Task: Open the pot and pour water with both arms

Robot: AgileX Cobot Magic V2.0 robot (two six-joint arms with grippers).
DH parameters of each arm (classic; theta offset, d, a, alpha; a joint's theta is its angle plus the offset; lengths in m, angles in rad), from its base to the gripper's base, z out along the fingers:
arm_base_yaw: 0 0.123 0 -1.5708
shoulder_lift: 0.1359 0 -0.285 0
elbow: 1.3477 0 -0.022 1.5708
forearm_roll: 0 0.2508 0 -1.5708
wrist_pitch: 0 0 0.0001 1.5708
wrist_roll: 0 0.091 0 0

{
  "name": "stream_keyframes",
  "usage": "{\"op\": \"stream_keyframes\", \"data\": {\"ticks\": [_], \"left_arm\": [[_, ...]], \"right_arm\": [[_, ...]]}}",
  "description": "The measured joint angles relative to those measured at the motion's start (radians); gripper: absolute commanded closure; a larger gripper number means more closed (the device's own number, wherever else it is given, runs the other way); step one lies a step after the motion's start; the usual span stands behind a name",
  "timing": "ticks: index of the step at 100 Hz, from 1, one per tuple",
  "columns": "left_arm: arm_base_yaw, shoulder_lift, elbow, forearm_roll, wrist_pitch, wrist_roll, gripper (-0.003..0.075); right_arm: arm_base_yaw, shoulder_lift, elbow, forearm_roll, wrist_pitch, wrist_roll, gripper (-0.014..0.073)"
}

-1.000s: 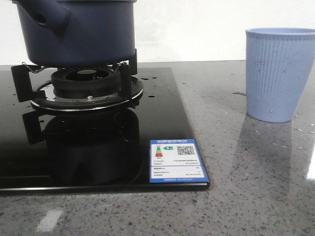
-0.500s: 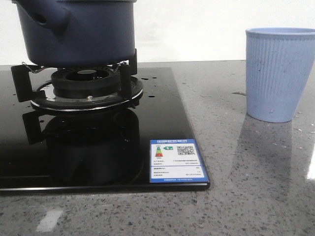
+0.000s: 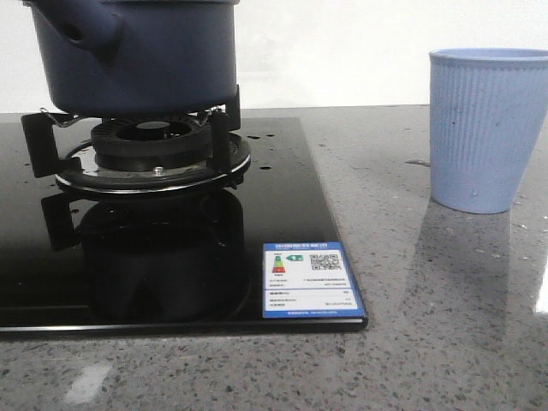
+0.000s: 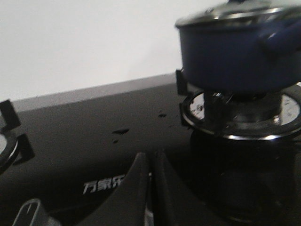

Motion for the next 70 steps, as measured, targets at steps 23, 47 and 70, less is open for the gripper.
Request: {"op": "stream_keyframes", "data": {"ticks": [23, 47, 70], "left_arm": [[0.062, -0.059, 0.084, 0.264, 0.001, -0.258, 0.0740], [0.066, -0.059, 0.088, 0.332, 0.072, -0.308, 0.0740], [0.066, -0.059, 0.088, 0.332, 0.121, -0.308, 0.0740]], "right_arm": [[0.000, 0.000, 0.000, 0.000, -0.001, 0.001, 0.0662], [0.000, 0.000, 0.000, 0.000, -0.001, 0.001, 0.0662], [0.000, 0.000, 0.000, 0.000, -0.001, 0.001, 0.0662]]}}
